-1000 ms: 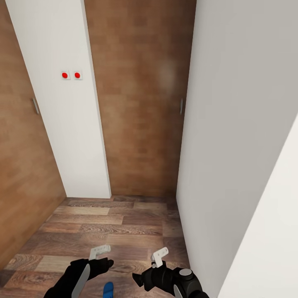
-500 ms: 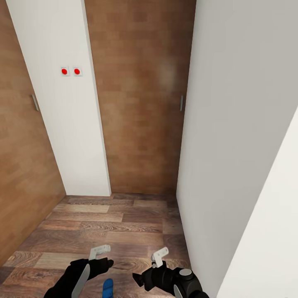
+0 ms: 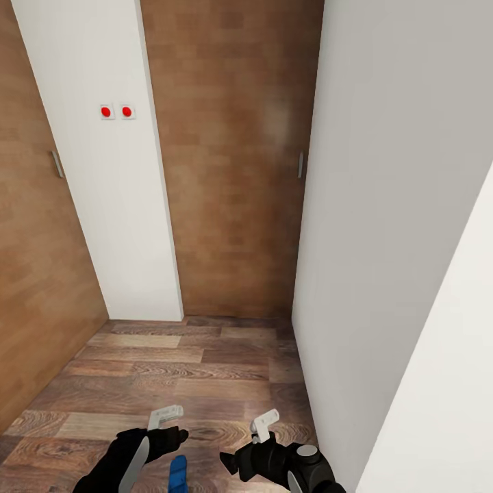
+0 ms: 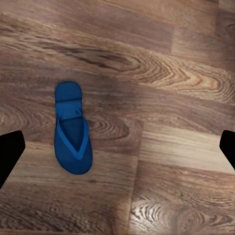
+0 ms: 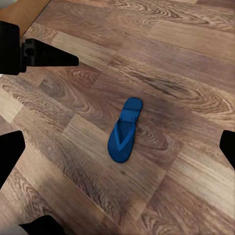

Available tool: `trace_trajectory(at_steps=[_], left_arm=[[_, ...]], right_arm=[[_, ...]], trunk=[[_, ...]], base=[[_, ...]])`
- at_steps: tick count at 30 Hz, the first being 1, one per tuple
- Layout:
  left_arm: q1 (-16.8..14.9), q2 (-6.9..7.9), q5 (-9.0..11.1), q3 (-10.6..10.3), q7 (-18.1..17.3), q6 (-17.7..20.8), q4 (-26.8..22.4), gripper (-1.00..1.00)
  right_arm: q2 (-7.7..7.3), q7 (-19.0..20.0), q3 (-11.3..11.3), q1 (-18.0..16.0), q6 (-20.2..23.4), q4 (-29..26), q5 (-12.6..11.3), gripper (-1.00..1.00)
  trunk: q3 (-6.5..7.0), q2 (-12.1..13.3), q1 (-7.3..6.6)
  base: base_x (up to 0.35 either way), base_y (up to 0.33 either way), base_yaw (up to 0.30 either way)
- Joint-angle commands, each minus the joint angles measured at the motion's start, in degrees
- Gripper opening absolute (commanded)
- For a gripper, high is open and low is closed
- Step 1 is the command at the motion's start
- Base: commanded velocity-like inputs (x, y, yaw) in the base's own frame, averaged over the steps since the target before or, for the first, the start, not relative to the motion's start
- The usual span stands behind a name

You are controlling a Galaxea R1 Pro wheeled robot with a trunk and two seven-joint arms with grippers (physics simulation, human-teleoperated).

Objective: In the bedroom, move the book from the bed onto either nightstand, and place the two sandals side by side next to the bed.

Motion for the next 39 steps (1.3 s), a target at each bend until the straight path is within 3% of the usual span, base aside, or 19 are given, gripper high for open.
trace_trajectory(at_steps=[1,39], left_arm=[[-0.03,-0.07,0.1,0.35,-0.25,0.37,-0.08,1.0],[-0.03,-0.2,0.03,0.21,-0.25,0.29,0.01,1.0]], right_arm=[[0.0,-0.09,0.0,-0.03,0.38,-0.06,-0.51,1.0],[0.0,-0.1,0.0,-0.03,0.38,-0.06,-0.49,1.0]], trunk=[[-0.24,-0.44,0.22],[-7.07,-15.68,8.56]], base=[[0.0,0.0,0.0],[0.0,0.0,0.0]])
